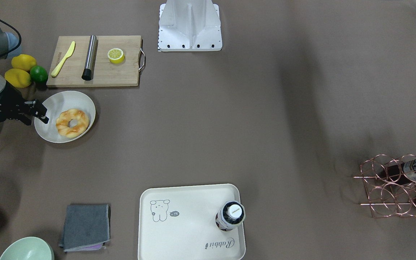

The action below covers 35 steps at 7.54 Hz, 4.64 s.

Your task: Place donut on tray

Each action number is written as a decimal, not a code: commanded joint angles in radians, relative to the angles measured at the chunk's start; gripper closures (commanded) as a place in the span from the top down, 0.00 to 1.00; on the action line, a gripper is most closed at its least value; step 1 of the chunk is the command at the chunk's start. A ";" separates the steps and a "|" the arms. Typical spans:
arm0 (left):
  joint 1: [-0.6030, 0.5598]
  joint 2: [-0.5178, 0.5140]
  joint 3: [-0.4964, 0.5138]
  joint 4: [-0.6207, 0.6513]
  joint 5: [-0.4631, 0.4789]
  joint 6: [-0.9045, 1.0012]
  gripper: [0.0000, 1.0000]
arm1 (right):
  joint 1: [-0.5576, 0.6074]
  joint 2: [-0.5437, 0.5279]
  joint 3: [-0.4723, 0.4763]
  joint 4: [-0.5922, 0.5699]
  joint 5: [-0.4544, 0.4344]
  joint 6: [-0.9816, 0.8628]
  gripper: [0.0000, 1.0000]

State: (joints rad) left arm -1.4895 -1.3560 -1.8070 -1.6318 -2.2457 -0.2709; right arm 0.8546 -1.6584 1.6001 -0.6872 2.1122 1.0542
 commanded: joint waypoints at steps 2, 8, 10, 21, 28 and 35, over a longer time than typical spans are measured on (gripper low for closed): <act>0.018 0.000 0.000 0.001 0.000 -0.002 0.98 | -0.002 -0.003 0.012 0.020 0.002 0.023 0.00; 0.041 -0.002 0.000 0.001 0.000 -0.004 0.98 | 0.030 0.054 0.054 -0.003 0.037 0.029 0.00; 0.041 -0.002 0.000 0.001 -0.002 -0.004 0.98 | 0.035 0.191 0.052 -0.122 0.037 0.128 0.00; 0.051 -0.002 0.000 0.001 0.000 -0.004 0.98 | -0.071 0.853 -0.392 -0.293 -0.227 0.771 0.00; 0.051 -0.002 -0.002 0.001 0.000 -0.004 0.98 | -0.092 1.011 -0.643 -0.270 -0.336 0.779 0.00; 0.051 -0.003 -0.002 0.001 -0.002 -0.004 0.98 | -0.034 0.818 -0.340 -0.367 -0.178 0.572 1.00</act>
State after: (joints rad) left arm -1.4389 -1.3590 -1.8086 -1.6306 -2.2464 -0.2752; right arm 0.7891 -0.7610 1.1318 -0.9775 1.8599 1.6961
